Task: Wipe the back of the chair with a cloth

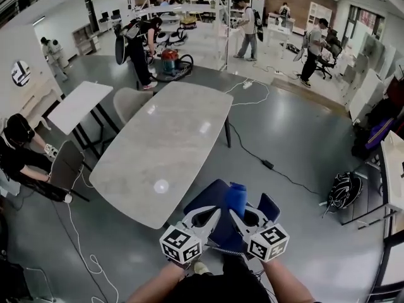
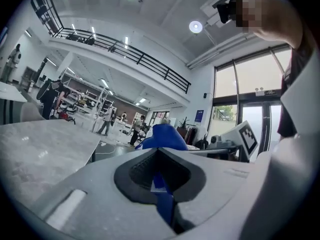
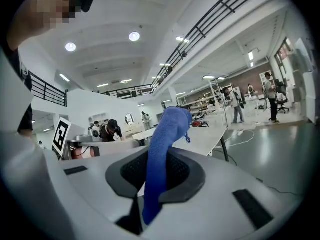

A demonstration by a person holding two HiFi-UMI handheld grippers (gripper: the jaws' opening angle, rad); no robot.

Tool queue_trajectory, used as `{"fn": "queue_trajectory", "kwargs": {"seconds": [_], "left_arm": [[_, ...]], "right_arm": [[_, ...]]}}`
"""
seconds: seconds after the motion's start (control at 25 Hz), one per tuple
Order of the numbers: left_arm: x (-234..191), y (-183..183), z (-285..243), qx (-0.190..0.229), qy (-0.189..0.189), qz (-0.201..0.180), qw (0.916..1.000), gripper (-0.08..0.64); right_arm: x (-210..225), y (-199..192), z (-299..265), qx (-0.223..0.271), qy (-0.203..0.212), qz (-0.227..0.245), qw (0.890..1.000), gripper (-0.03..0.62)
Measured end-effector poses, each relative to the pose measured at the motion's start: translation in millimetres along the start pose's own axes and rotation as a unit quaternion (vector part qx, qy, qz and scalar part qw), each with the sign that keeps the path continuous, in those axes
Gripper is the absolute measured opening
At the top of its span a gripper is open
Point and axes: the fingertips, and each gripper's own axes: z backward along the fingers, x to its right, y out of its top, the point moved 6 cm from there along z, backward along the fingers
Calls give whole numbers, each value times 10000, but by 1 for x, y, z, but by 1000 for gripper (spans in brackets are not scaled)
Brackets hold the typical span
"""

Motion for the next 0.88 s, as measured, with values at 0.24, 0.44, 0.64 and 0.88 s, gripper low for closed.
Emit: {"fn": "queue_trajectory", "kwargs": {"seconds": [0.24,0.44,0.64,0.88], "left_arm": [[4,26,2,289,-61,-158,9994,9],[3,44,7,449,-51,-276,9986,9],[2,46,13,532,30,-224,9983,9],[-1,43,17,568,106,-191,9981,9]], "right_arm": [[-2,26,9,326,-243,264,9988,60],[-7,37,5,458,-322,339,9979,60],[-13,35,5,478,-281,344,9979,60],[-14,35,0,481,-258,377,9978,60]]}}
